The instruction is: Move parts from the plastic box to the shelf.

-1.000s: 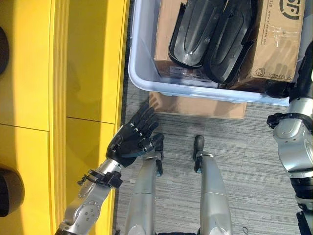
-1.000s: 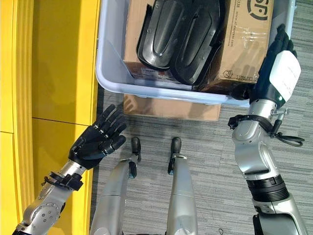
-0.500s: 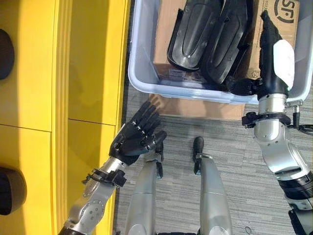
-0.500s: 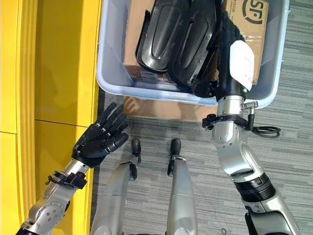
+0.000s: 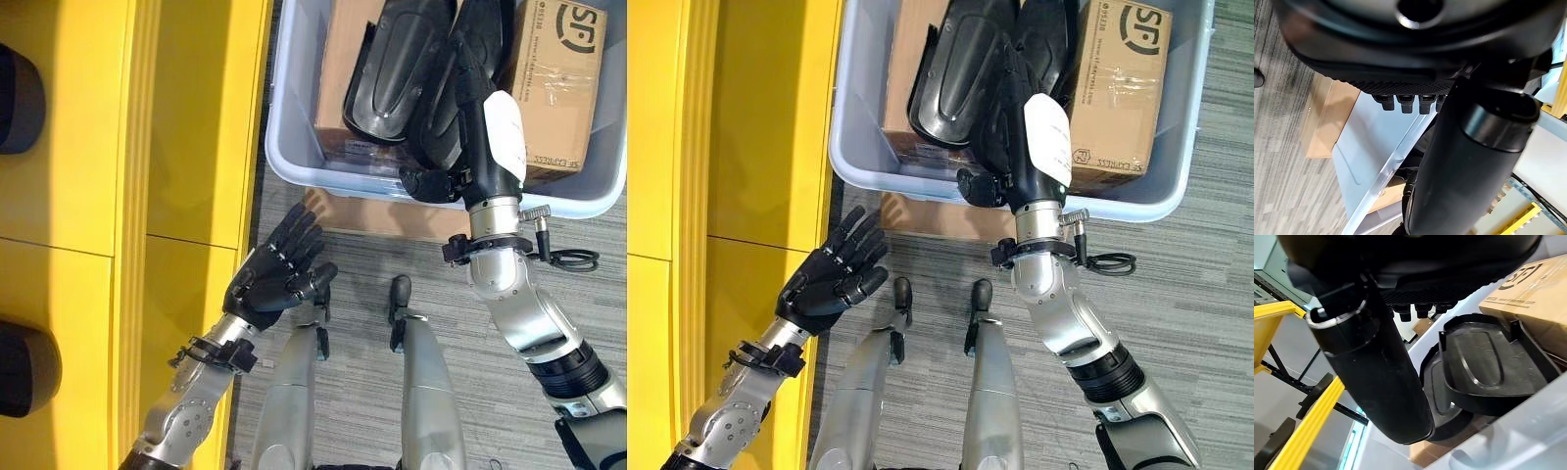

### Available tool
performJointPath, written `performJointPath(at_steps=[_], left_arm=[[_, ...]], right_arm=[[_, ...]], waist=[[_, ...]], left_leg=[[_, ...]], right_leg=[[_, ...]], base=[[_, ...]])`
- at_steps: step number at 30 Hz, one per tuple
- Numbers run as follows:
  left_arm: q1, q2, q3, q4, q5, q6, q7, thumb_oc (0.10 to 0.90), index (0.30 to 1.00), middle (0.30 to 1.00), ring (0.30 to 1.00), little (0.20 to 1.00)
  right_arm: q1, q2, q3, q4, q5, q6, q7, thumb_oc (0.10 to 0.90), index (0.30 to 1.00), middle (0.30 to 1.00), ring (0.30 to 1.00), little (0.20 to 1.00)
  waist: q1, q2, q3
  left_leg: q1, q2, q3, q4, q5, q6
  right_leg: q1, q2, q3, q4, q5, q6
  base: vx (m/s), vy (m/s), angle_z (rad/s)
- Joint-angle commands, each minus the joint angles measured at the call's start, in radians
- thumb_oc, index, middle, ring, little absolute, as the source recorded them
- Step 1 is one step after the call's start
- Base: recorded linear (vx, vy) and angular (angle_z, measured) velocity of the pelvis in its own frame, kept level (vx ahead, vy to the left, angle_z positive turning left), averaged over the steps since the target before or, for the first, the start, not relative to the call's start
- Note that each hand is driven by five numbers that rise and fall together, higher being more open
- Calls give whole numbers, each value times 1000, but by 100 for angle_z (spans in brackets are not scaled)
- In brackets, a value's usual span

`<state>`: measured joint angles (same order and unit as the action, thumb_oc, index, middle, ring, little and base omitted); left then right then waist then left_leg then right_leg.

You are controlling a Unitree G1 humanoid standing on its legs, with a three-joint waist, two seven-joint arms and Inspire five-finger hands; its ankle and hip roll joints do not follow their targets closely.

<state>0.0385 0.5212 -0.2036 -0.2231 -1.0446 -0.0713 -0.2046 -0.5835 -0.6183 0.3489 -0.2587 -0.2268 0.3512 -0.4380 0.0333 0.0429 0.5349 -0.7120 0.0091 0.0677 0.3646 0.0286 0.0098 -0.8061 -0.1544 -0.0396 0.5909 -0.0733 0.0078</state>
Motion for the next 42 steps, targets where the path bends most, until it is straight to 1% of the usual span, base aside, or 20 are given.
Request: performJointPath(at_steps=[1, 4, 7, 11, 16, 20, 22, 25, 26, 29, 30, 31, 34, 35, 37, 38, 39, 40, 42], left_arm=[[-7, -50, -28, -112, 27, -87, -35, 900, 1000, 1000, 1000, 1000], [-8, -54, -36, -110, 28, -90, -31, 900, 1000, 1000, 1000, 1000], [-17, -63, -45, -99, 31, -89, -29, 900, 1000, 1000, 1000, 1000], [-14, -76, -60, -93, 33, -98, -33, 900, 1000, 1000, 1000, 1000], [-19, -86, -77, -84, 34, -106, -21, 900, 1000, 1000, 1000, 1000], [-13, -89, -79, -79, 36, -116, -17, 900, 1000, 1000, 1000, 1000], [-24, -84, -79, -70, 28, -117, -18, 900, 1000, 1000, 1000, 1000], [-27, -83, -85, -71, 26, -105, -21, 900, 1000, 1000, 1000, 1000], [-29, -83, -84, -73, 28, -100, -23, 900, 1000, 1000, 1000, 1000], [-32, -85, -94, -63, 27, -115, -15, 900, 1000, 1000, 1000, 1000], [-34, -85, -94, -61, 26, -114, -16, 900, 1000, 1000, 1000, 1000], [-39, -86, -95, -62, 29, -108, -17, 900, 1000, 1000, 1000, 1000], [-43, -82, -102, -62, 27, -108, -20, 900, 1000, 1000, 1000, 1000], [-42, -81, -105, -64, 28, -107, -14, 900, 1000, 1000, 1000, 1000], [-48, -81, -104, -60, 26, -109, -12, 900, 1000, 1000, 1000, 1000], [-54, -77, -108, -55, 35, -111, -7, 900, 1000, 1000, 1000, 1000], [-54, -77, -108, -55, 35, -111, -7, 900, 1000, 1000, 1000, 1000], [-61, -76, -112, -57, 34, -118, 7, 900, 1000, 1000, 1000, 1000], [-69, -75, -114, -55, 37, -128, 14, 900, 1000, 1000, 1000, 1000]], right_arm=[[-179, -27, -12, -29, 21, -137, -106, 900, 1000, 1000, 1000, 1000], [-188, -12, -13, -19, 37, -170, -131, 900, 1000, 1000, 1000, 1000], [-210, 6, -8, -10, 67, -187, -146, 900, 1000, 1000, 1000, 1000], [-233, 26, -8, -3, 65, -225, -171, 900, 1000, 1000, 1000, 1000], [-268, 45, -2, 24, 50, -194, -186, 900, 1000, 1000, 1000, 1000], [-283, 46, 6, 47, 6, -184, -166, 900, 1000, 1000, 1000, 1000], [-298, 50, 19, 60, -60, -167, -143, 900, 1000, 1000, 1000, 1000], [-321, 52, 46, 81, -120, -151, -113, 900, 1000, 1000, 1000, 1000], [-330, 53, 55, 90, -136, -154, -110, 900, 1000, 1000, 1000, 1000], [-352, 60, 94, 105, -169, -111, -82, 900, 1000, 1000, 1000, 1000], [-355, 61, 99, 110, -170, -106, -83, 900, 1000, 1000, 1000, 1000], [-369, 69, 121, 133, -183, -82, -67, 900, 1000, 1000, 1000, 1000], [-376, 77, 152, 172, -202, -74, -74, 900, 1000, 1000, 1000, 1000], [-372, 82, 163, 187, -202, -61, -71, 900, 1000, 1000, 1000, 1000], [-380, 87, 175, 209, -204, -60, -74, 900, 1000, 1000, 1000, 1000], [-380, 93, 188, 233, -220, -47, -66, 900, 1000, 1000, 1000, 1000], [-380, 93, 188, 233, -220, -47, -66, 900, 1000, 1000, 1000, 1000], [-390, 93, 203, 246, -218, -21, -61, 900, 1000, 1000, 1000, 1000], [-401, 94, 213, 260, -220, -12, -75, 900, 1000, 1000, 1000, 1000]], waist=[[-14, 78, -15], [-9, 86, -15], [-6, 92, -15], [0, 107, -15], [8, 126, -15], [15, 138, -15], [22, 141, -15], [33, 145, -15], [37, 145, -15], [46, 144, -15], [47, 144, -15], [54, 141, -15], [63, 140, -15], [67, 140, -15], [71, 138, -15], [76, 133, -15], [76, 133, -15], [80, 131, -15], [82, 128, -15]], left_leg=[[76, 83, -93, -19, -105, -37], [79, 78, -94, -27, -100, -36], [84, 75, -92, -36, -96, -36], [92, 65, -90, -45, -91, -34], [104, 49, -91, -55, -87, -32], [105, 36, -94, -53, -87, -28], [91, 27, -102, -42, -90, -24], [73, 18, -109, -33, -91, -20], [70, 17, -111, -32, -91, -20], [54, 11, -115, -29, -89, -19], [50, 10, -116, -28, -89, -18], [36, 7, -119, -22, -91, -16], [16, 2, -124, -12, -91, -14], [16, -1, -127, -9, -96, -13], [0, -4, -128, -7, -91, -10], [-10, -7, -133, 0, -98, -8], [-10, -7, -133, 0, -98, -8], [-29, -13, -132, 6, -100, -5], [-50, -18, -132, 11, -95, -1]], right_leg=[[59, -28, 63, -135, 3, 48], [62, -33, 61, -139, 5, 49], [64, -38, 61, -144, 8, 51], [69, -43, 62, -148, 10, 52], [81, -54, 63, -154, 11, 55], [82, -61, 66, -151, 11, 58], [77, -69, 66, -149, 12, 62], [68, -75, 64, -149, 14, 65], [67, -77, 62, -151, 16, 66], [58, -82, 57, -159, 24, 70], [56, -82, 56, -160, 25, 69], [49, -85, 53, -163, 27, 69], [40, -90, 48, -168, 35, 71], [42, -91, 44, -169, 34, 71], [33, -95, 41, -177, 45, 70], [32, -100, 36, -186, 51, 73], [32, -100, 36, -186, 51, 73], [24, -106, 34, -199, 64, 76], [12, -111, 31, -211, 79, 76]], base=[[-17, 42, 3], [-15, 41, 2], [-8, 53, 4], [9, 81, 2], [25, 94, 2], [29, 95, 5], [18, 51, 2], [11, 42, 4], [9, 54, 3], [4, 49, 3], [-7, 38, 4], [-7, 35, 7], [1, 51, 12], [9, 78, 16], [-5, 75, 11], [-5, 53, 4], [9, 117, 4], [1, 98, 3], [-6, 90, 1]])
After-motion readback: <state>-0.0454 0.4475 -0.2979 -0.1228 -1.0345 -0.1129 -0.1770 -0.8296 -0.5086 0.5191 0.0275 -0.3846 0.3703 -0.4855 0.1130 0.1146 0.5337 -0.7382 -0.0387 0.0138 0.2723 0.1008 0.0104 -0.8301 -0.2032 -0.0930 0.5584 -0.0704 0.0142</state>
